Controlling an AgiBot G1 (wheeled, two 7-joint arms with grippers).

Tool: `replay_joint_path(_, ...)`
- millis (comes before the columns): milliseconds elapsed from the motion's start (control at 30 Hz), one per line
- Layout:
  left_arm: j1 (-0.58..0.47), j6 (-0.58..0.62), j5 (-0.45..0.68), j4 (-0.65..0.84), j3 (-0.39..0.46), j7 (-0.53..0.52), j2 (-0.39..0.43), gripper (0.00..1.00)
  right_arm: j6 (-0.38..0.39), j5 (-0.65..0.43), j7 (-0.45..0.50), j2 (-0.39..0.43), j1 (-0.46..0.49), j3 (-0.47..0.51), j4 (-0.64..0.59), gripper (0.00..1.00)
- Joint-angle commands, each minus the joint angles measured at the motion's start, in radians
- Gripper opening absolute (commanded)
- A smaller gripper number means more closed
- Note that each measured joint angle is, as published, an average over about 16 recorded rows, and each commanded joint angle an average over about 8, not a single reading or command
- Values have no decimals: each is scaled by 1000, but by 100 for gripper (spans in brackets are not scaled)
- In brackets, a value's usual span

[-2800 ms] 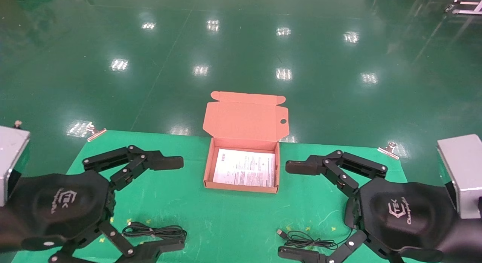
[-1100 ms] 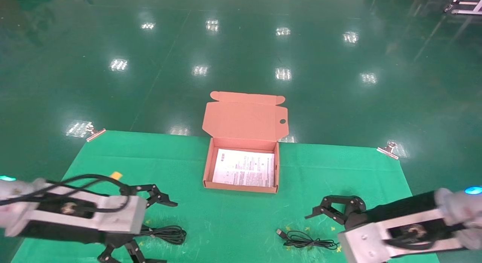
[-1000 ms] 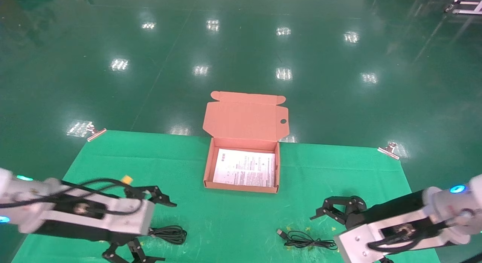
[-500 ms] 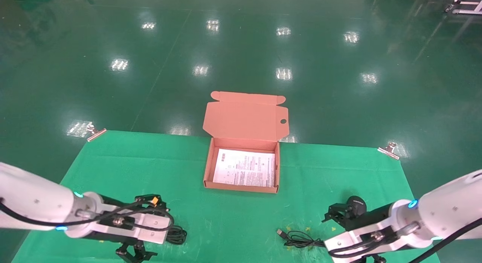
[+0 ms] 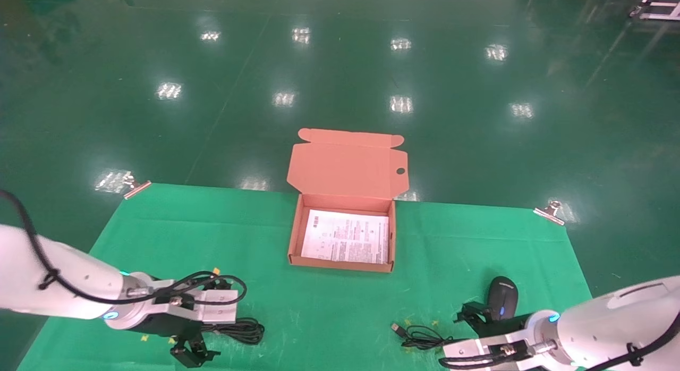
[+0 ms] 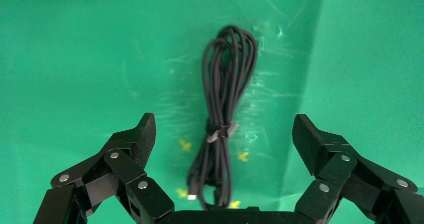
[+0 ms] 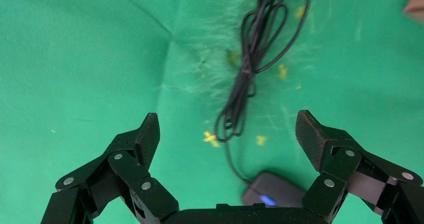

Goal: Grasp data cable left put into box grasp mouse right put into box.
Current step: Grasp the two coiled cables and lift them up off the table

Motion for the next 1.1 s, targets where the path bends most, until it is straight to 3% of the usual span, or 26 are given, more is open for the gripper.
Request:
replay_joint_path(33, -10, -7, -2, 62, 0, 12, 21, 100, 11, -7, 26, -8, -11, 1, -12, 100)
replay_joint_path(433, -51, -67, -22, 362, -3, 148, 105, 100, 83, -53, -6, -89, -25, -20, -144, 100)
replay_joint_path(500, -54, -80, -24, 397, -4, 174, 113, 88, 98, -58, -14, -99, -24, -20, -162, 100)
replay_joint_path(533, -55, -86, -25, 415, -4, 186, 117, 75, 105, -60, -16, -103, -23, -20, -171, 99)
replay_joint_path(567, -57, -91, -27, 431, -5, 199, 120, 63, 112, -62, -18, -108, -22, -19, -180, 92)
replay_joint_path(700, -62, -104, -33, 484, -6, 236, 132, 13, 130, -65, -20, -121, -17, -15, -210, 42)
replay_joint_path(767, -64, -107, -35, 503, -7, 246, 136, 0, 135, -67, -22, -125, -16, -14, -221, 17)
replay_joint_path(800, -65, -108, -36, 509, -7, 249, 137, 0, 137, -68, -23, -126, -16, -14, -223, 5)
replay_joint_path(833, -66, -109, -36, 513, -7, 251, 138, 0, 139, -68, -24, -127, -15, -15, -226, 0)
replay_joint_path(1100, -66, -108, -37, 506, -7, 246, 137, 0, 136, -65, -22, -126, -15, -14, -223, 0)
